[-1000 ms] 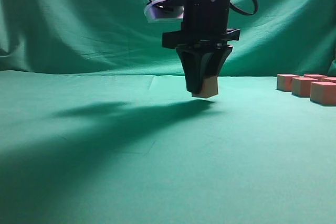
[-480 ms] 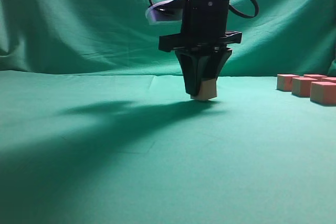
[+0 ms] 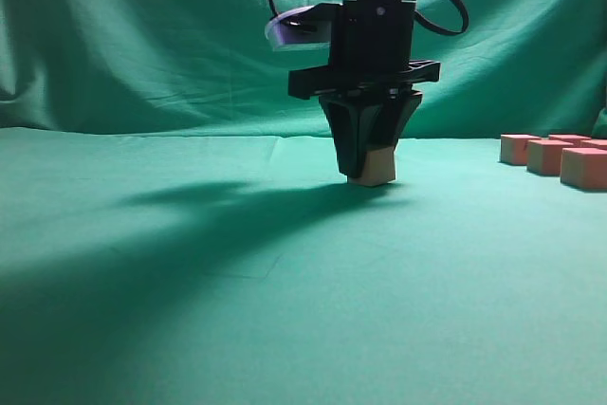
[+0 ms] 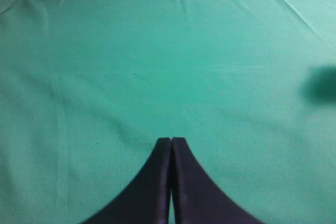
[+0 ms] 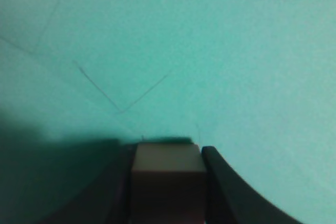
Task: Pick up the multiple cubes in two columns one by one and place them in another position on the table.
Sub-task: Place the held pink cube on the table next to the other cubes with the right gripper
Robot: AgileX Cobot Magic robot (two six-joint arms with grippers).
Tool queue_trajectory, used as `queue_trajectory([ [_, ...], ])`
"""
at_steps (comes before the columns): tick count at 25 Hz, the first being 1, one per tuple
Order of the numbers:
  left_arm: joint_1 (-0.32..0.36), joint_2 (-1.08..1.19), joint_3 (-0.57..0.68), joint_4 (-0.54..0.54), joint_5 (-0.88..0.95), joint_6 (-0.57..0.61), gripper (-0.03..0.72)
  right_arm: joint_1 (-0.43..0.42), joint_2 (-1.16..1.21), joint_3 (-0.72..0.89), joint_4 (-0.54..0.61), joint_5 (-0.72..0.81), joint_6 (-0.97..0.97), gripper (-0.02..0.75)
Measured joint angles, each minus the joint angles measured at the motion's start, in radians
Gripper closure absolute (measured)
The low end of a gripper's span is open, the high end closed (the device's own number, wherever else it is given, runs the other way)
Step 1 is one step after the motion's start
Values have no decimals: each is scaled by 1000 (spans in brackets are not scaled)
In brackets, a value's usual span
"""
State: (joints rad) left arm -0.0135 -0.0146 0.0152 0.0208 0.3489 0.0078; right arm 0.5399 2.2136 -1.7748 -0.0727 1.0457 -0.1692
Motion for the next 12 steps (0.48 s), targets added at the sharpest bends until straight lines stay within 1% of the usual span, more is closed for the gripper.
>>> queue_trajectory([
  [6,0,0,0,0,0,0,688,0,9,-2,-12,14,10,459],
  [7,0,0,0,0,0,0,688,0,13,-2,-12,18,10,388],
  [8,0,0,0,0,0,0,688,0,13,-2,-14,18,12,353],
  [12,0,0,0,0,0,0,688,-2,9,-4,-22,27,17,160],
])
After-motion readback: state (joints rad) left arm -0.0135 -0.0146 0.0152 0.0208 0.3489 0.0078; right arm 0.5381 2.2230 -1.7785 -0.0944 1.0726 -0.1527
